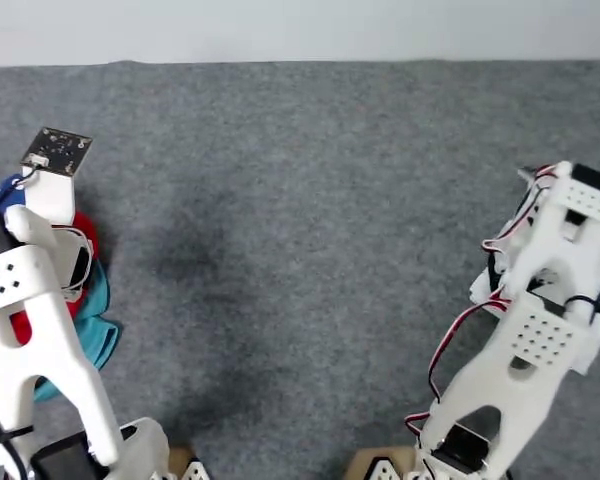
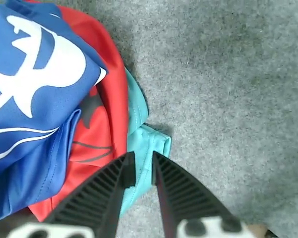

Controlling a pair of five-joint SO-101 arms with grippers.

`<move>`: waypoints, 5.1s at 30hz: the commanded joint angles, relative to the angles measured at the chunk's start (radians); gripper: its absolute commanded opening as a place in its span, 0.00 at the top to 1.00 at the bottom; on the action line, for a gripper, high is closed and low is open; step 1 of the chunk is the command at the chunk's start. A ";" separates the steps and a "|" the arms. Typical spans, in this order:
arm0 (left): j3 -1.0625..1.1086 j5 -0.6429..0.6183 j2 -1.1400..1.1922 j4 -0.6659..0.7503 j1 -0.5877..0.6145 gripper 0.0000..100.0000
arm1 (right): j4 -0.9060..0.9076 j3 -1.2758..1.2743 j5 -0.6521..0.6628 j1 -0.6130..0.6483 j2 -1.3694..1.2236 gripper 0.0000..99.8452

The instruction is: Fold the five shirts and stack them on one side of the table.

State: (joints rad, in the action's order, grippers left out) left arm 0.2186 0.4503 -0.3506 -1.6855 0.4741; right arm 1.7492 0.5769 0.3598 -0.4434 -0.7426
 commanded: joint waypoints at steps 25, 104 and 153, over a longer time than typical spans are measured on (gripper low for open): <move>0.058 -0.005 -0.028 0.069 -0.011 0.93 | -0.605 0.031 0.144 -0.323 -0.065 0.99; 0.259 -0.153 -0.431 -0.003 -0.017 0.97 | 0.048 -0.908 0.037 0.509 1.397 0.99; -0.590 0.183 0.680 0.302 0.249 0.99 | 0.044 -1.054 0.037 0.510 1.394 0.99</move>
State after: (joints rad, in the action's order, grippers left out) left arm -0.3153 0.6252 0.3613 -1.3894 0.7426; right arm 1.7538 -0.4849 0.3859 0.0629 0.6306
